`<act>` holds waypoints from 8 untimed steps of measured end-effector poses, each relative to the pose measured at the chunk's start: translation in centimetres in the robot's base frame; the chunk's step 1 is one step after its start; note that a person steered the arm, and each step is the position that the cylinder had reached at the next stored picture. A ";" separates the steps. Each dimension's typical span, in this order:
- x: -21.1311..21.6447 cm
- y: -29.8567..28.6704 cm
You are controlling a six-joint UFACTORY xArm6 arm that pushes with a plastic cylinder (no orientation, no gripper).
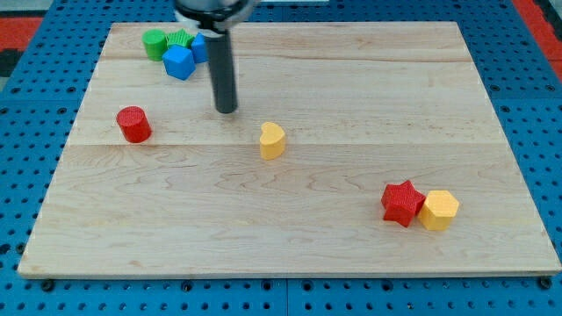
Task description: Move the yellow heart into the red star
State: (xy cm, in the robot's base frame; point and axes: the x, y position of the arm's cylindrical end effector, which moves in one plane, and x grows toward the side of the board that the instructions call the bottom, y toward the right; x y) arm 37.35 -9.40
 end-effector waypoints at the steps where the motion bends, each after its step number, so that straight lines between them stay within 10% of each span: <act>1: -0.6 4.6; 5: 8.3 18.7; 8: 7.9 9.2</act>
State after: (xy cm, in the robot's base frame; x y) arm 45.27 -0.19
